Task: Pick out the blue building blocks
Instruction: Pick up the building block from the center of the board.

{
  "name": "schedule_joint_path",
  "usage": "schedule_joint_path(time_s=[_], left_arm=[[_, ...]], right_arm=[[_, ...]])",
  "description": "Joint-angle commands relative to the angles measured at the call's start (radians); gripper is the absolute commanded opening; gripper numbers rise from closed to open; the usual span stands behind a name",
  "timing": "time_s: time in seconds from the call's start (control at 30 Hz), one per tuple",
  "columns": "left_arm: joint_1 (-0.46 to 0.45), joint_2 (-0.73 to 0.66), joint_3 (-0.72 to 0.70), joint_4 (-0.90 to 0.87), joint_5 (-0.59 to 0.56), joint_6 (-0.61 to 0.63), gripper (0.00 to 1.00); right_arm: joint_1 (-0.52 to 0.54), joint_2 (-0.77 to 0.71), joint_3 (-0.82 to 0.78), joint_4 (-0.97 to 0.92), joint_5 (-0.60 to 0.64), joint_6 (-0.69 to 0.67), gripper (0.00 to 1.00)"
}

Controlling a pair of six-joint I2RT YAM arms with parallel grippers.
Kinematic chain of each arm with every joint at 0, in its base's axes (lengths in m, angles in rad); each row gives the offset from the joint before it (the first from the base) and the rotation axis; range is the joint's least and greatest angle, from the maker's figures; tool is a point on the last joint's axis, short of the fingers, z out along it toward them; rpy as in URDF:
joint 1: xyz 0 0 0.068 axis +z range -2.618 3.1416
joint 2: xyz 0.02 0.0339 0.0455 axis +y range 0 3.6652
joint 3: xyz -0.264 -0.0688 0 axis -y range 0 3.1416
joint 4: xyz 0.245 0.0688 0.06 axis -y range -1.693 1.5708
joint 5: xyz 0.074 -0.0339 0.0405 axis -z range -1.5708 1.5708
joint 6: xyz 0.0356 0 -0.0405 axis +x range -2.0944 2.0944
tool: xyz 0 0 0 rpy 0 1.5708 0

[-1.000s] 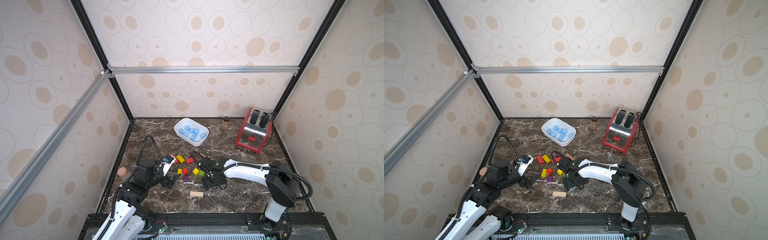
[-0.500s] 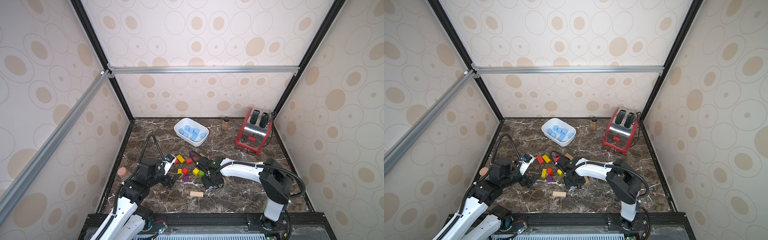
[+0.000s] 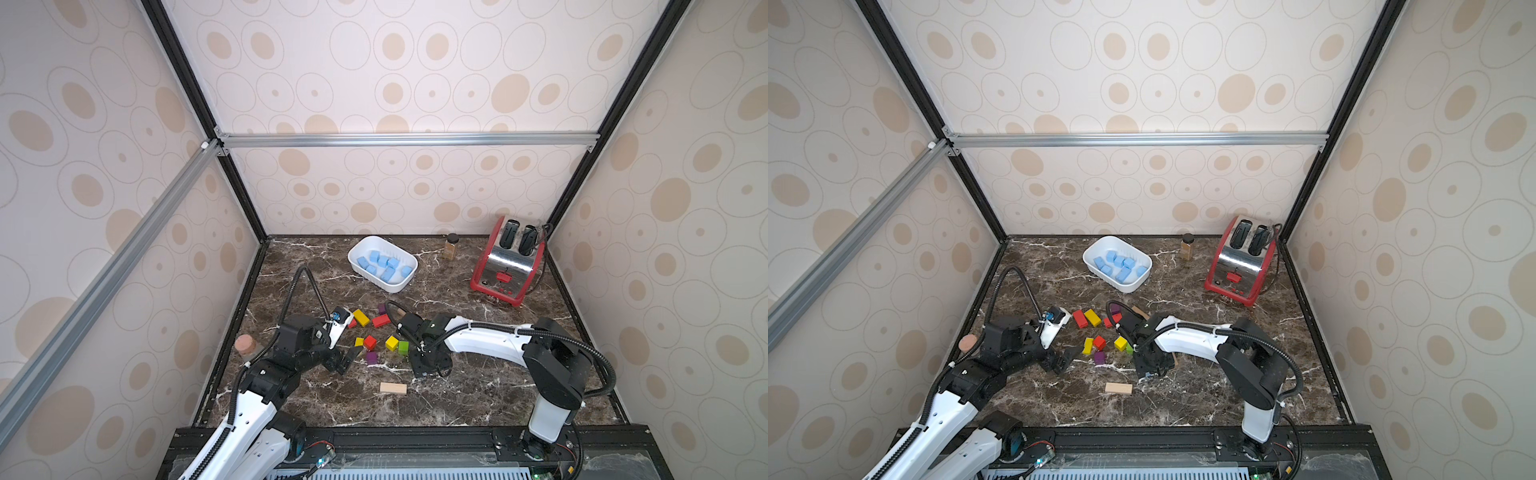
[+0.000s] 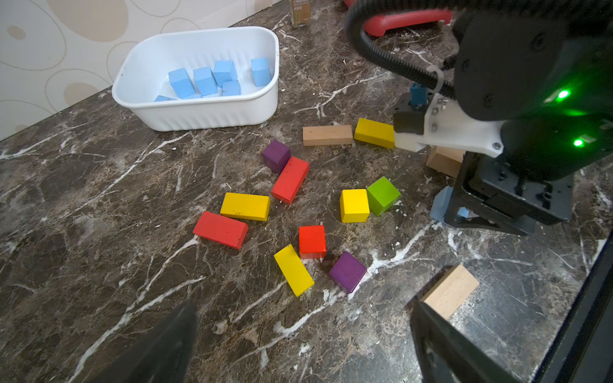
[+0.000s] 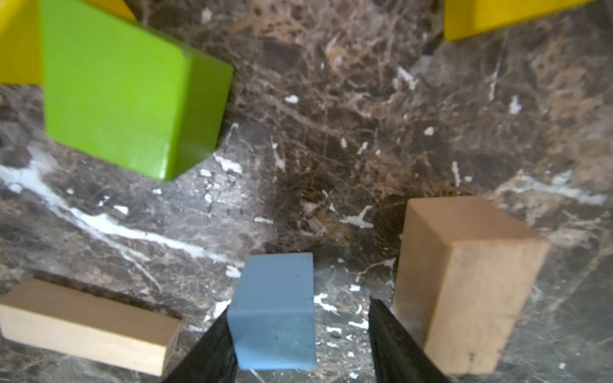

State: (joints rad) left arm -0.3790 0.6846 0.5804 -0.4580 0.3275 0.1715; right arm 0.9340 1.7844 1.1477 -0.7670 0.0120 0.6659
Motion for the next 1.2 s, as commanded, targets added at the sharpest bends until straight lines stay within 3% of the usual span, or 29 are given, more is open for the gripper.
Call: schedule_joint_path(time_s=[0.0, 0.3, 0.8, 1.0, 1.1, 1.17], left_arm=[[-0.007, 0.001, 0.051, 0.010, 0.008, -0.004, 0.99], [-0.007, 0.011, 0.059, 0.010, 0.008, -0.006, 0.99], [-0.007, 0.008, 0.058, 0.019, -0.003, -0.021, 0.99], [-0.007, 0.002, 0.054, 0.038, -0.016, -0.033, 0.99], [-0.006, 0.008, 0.065, 0.035, -0.022, -0.026, 0.99], [-0.006, 0.011, 0.068, 0.044, -0.022, -0.028, 0.99]], right_arm=[[-0.020, -0.029, -0.018, 0.010, -0.030, 0.024, 0.55], [-0.026, -0.013, -0.019, 0.010, -0.040, 0.029, 0.43], [-0.027, -0.012, -0.023, 0.005, -0.033, 0.041, 0.31], [-0.027, -0.048, -0.041, 0.044, -0.047, 0.021, 0.19], [-0.027, -0.068, -0.043, 0.065, -0.060, -0.001, 0.02], [-0.027, -0.082, -0.036, 0.068, -0.057, -0.019, 0.00]])
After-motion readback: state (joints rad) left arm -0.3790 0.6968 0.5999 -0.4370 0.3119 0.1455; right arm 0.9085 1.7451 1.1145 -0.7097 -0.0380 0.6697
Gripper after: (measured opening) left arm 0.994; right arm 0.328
